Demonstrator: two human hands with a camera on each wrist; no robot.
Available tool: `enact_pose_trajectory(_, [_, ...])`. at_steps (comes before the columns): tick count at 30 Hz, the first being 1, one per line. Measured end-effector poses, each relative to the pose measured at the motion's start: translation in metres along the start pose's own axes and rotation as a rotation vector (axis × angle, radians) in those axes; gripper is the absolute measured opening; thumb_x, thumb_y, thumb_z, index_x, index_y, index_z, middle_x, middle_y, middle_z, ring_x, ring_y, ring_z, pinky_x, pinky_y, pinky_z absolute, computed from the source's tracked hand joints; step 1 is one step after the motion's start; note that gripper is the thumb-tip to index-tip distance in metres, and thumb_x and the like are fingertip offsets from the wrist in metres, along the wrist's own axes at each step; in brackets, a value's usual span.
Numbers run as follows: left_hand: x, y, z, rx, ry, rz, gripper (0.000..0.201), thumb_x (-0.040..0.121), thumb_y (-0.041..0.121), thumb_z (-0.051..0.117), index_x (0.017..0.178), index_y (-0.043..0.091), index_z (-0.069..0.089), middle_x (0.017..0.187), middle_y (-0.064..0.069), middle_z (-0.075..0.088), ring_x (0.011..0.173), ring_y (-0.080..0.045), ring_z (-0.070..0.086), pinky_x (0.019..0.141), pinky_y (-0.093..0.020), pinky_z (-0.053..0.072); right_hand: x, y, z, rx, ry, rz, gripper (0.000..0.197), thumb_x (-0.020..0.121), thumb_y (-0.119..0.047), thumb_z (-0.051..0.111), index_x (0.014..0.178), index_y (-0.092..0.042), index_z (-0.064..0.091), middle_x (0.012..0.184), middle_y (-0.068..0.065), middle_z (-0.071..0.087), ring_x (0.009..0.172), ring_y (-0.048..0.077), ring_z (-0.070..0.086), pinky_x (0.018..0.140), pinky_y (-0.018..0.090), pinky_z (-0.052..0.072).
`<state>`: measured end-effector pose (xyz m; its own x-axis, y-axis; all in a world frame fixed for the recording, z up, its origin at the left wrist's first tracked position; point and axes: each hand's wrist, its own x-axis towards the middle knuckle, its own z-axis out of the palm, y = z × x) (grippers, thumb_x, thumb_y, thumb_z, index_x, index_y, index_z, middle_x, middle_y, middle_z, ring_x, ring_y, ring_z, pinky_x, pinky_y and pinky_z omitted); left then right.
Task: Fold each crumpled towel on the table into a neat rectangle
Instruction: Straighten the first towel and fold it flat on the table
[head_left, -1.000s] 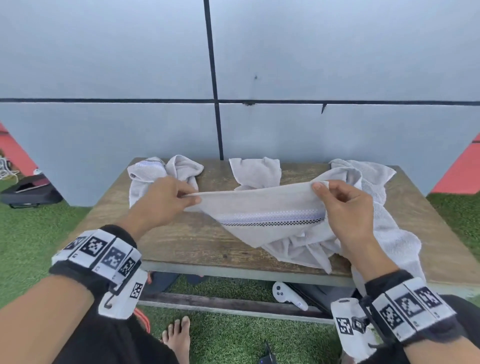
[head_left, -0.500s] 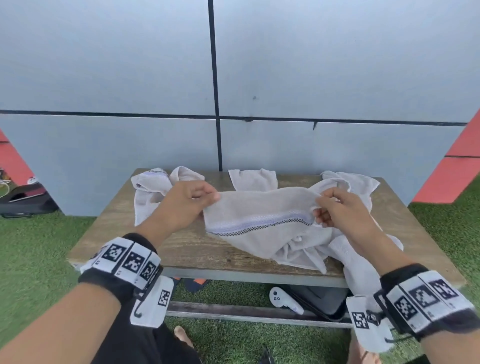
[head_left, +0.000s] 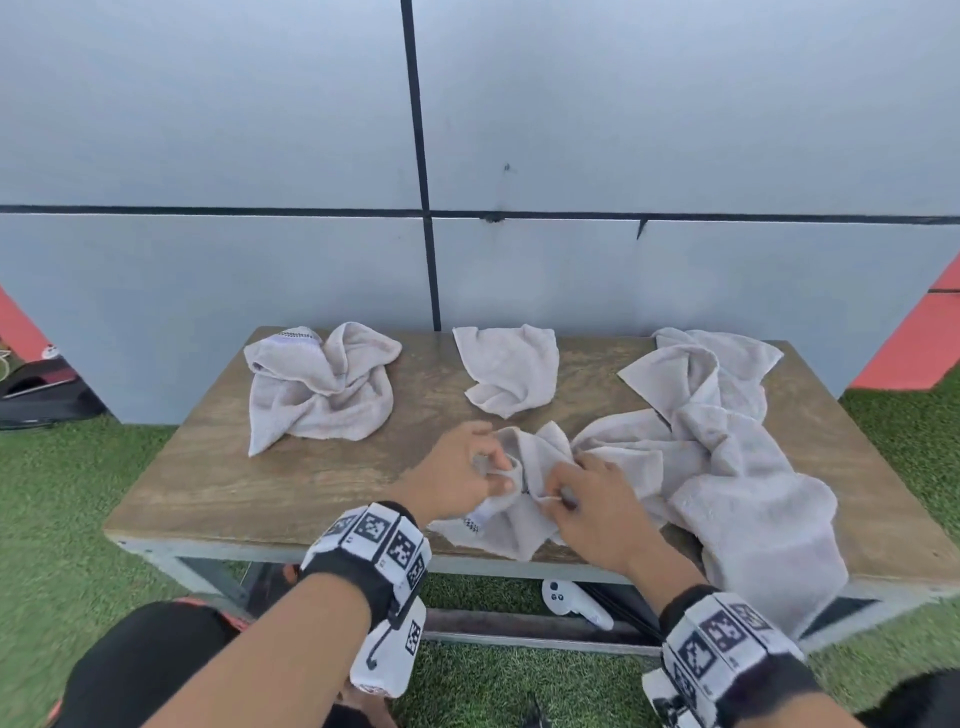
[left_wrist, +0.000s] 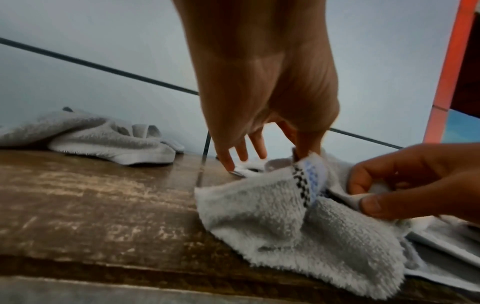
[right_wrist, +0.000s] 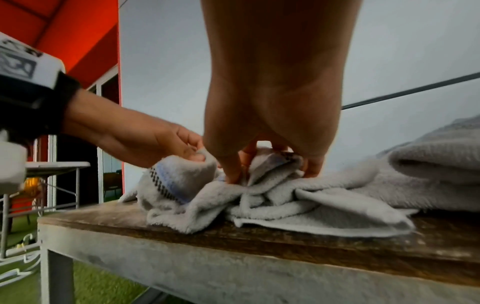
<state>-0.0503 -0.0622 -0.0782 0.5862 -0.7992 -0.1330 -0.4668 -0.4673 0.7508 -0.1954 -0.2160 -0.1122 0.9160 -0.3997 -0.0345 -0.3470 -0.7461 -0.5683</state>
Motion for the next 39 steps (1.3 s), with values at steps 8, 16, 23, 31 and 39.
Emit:
enact_pose_trajectory(8, [-0.007,-0.023,0.001,0.007,-0.259,-0.013,0.014,0.080,0.033,0.081,0.088,0.026,0.072,0.144,0.024,0.035,0.129,0.000,0.040,0.114,-0.036,0.024,-0.002,0.006,0.001,0.090,-0.042,-0.091,0.008,0.086,-0.029,0.065,0.087,-0.037,0.061,0.116,-0.010,0.047,0.118,0.012,0.042,0.099,0.034,0.037])
enact_pose_trajectory(16, [0.005,-0.001,-0.032,-0.013,-0.244,0.125,0.011,0.078,0.017,0.084,0.083,0.026,0.078,0.090,0.018,0.071,0.087,0.002,0.065,0.082,-0.011,0.044,0.021,-0.041,-0.032,0.130,-0.030,-0.260,0.005,0.087,-0.017,0.067,0.083,-0.021,0.069,0.090,-0.002,0.055,0.083,0.010,0.056,0.077,0.027,0.043])
enact_pose_trajectory(23, [0.072,0.067,-0.178,0.065,0.329,0.343,0.019,0.074,0.006,0.086,0.085,0.020,0.079,0.104,-0.004,0.067,0.097,-0.014,0.065,0.090,-0.014,0.044,0.148,-0.124,-0.130,0.266,0.306,-0.390,0.011,0.088,-0.020,0.074,0.088,-0.030,0.069,0.098,-0.001,0.054,0.088,0.000,0.053,0.081,0.000,0.033])
enact_pose_trajectory(31, [0.139,0.042,-0.309,0.390,0.916,0.176,0.005,0.086,0.013,0.072,0.083,0.016,0.073,0.110,-0.013,0.047,0.102,-0.027,0.050,0.086,-0.024,0.036,0.291,-0.178,-0.182,0.107,0.534,-0.224,0.010,0.091,-0.027,0.062,0.095,-0.024,0.071,0.106,0.007,0.045,0.113,0.029,0.043,0.087,0.020,0.025])
enact_pose_trajectory(39, [0.128,-0.014,-0.358,0.169,1.027,-0.227,0.014,0.089,0.018,0.053,0.093,0.022,0.065,0.085,-0.014,0.070,0.071,-0.036,0.069,0.072,-0.046,0.062,0.332,-0.170,-0.167,0.187,0.417,-0.071,0.011,0.096,-0.021,0.050,0.098,-0.016,0.059,0.094,0.006,0.066,0.093,0.031,0.061,0.087,0.040,0.052])
